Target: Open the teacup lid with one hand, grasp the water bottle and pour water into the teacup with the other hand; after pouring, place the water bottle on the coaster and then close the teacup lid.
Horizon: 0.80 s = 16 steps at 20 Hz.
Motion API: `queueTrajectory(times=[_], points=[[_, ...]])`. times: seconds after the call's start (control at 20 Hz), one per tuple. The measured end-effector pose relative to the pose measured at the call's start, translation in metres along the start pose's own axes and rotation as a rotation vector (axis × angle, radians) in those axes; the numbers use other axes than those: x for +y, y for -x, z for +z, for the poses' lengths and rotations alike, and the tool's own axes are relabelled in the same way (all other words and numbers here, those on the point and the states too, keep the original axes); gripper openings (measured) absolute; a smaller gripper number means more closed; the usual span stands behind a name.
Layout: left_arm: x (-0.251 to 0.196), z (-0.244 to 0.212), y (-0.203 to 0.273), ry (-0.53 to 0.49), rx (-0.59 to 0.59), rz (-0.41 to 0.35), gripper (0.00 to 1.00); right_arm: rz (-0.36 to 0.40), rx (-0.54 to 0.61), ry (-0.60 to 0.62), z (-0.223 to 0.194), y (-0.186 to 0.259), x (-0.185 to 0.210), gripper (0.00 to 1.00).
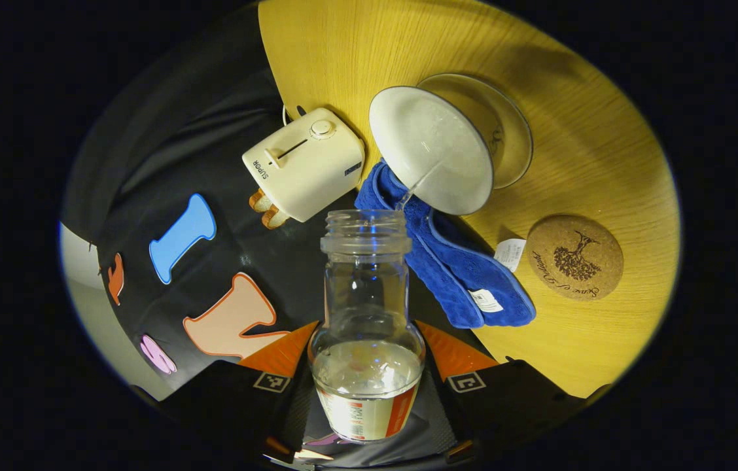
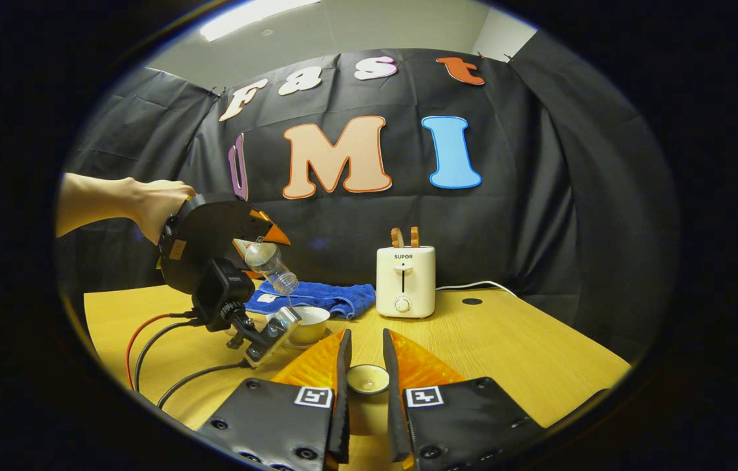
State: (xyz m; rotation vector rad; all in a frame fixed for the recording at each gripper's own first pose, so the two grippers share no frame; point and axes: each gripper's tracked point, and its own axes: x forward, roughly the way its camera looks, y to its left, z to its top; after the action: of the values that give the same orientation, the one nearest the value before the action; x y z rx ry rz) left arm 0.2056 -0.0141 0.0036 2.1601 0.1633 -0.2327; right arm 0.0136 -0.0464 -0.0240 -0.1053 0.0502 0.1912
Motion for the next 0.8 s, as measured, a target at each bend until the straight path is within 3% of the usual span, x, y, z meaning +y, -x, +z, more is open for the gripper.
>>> queueTrajectory(times=[0.15,0.4,0.55,0.75,0.8], points=[[-0.008,-0.001,-0.002,0.056,-0.002,-0.016,0.71,0.0,0.0,0.0,0.0,0.0,0.0,0.27],[-0.04,0.009,0.001,0.724,-0.083,-0.084,0.71,-0.002,0.0,0.001,0.0,0.0,-0.001,0.27],[-0.046,0.012,-0.004,1.076,-0.125,-0.066,0.71,-0.007,-0.001,0.002,0.0,0.0,-0.002,0.27],[-0.049,-0.008,-0.017,1.566,-0.108,0.095,0.7,-0.024,-0.006,0.003,0.002,0.0,-0.005,0.27],[-0.04,-0.008,-0.017,1.759,-0.159,0.158,0.7,-0.027,-0.004,0.002,0.001,-0.002,-0.006,0.27]])
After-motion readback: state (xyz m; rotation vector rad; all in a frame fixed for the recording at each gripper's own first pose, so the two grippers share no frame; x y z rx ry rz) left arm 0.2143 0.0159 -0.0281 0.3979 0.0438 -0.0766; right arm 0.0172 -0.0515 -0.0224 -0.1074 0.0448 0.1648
